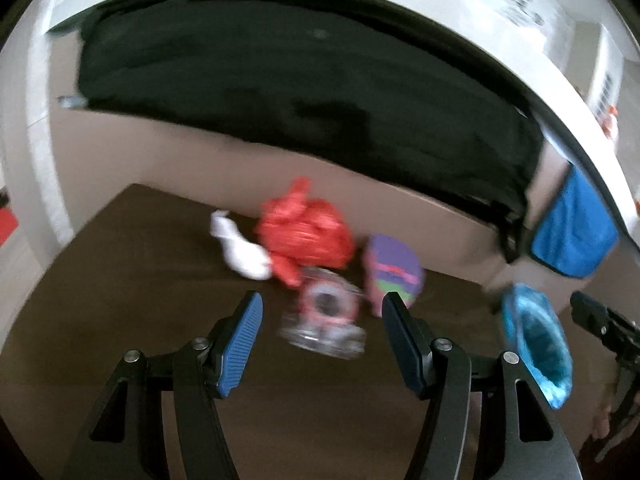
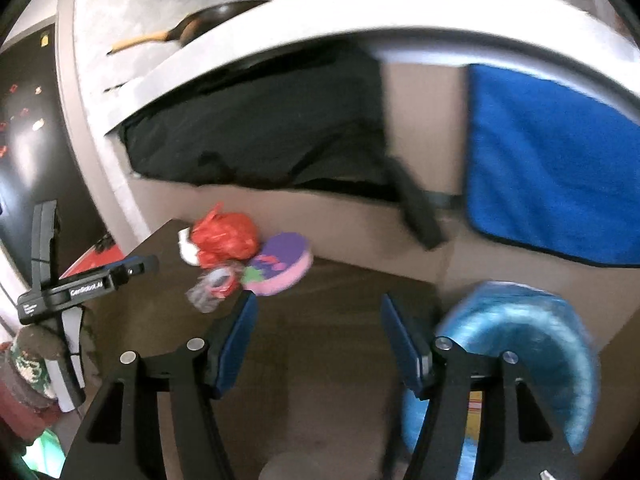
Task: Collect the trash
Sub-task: 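Move both tools back toward the red bag, tape roll and sponge, then grasp the white tissue with the left gripper while the right gripper grasps the red plastic bag, then carry the tissue and red bag over the blue bin and open both grippers, then move both tools back over the tape roll and purple sponge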
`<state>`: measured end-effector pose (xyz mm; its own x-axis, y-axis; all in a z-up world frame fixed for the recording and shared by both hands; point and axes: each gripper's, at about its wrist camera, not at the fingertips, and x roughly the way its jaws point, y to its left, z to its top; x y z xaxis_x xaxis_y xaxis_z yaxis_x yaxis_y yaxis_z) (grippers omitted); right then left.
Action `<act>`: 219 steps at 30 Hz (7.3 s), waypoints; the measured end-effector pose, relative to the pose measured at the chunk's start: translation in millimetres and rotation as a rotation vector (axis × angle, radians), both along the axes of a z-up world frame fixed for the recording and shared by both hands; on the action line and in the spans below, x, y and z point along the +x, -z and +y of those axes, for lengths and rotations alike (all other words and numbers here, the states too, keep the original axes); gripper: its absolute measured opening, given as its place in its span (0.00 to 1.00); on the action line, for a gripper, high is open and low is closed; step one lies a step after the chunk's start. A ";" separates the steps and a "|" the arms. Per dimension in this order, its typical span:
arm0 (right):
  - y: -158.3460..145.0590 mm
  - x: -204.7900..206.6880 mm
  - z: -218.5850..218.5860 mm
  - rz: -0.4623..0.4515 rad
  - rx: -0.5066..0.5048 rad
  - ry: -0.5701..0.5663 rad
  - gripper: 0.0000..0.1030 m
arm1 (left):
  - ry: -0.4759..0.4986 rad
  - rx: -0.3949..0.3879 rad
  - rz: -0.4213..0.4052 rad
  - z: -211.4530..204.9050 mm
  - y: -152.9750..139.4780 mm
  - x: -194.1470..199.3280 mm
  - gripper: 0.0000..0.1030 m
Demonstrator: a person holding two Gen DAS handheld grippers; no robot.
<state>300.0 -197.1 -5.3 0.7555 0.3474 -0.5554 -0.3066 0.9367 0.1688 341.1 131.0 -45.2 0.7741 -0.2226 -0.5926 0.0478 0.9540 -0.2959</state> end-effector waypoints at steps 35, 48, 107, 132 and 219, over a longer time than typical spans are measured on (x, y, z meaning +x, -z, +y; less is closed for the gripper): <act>47.0 52.8 100.7 0.128 -0.051 -0.149 0.59 | -0.004 -0.018 0.124 46.4 53.0 70.1 0.27; 63.5 68.2 187.2 0.169 -0.127 -0.332 0.59 | 0.039 -0.076 0.155 91.2 37.9 -56.3 0.27; 69.7 -16.6 23.7 0.210 0.122 -0.110 0.48 | -0.235 -0.070 0.263 90.5 64.5 -69.9 0.37; 65.1 -35.0 8.4 0.165 0.160 -0.089 0.49 | 0.118 0.056 0.059 -37.3 -11.4 -76.0 0.20; 22.6 -56.6 -200.2 -0.009 0.072 0.370 0.62 | 0.277 0.063 -0.031 -222.8 -24.1 -9.2 0.65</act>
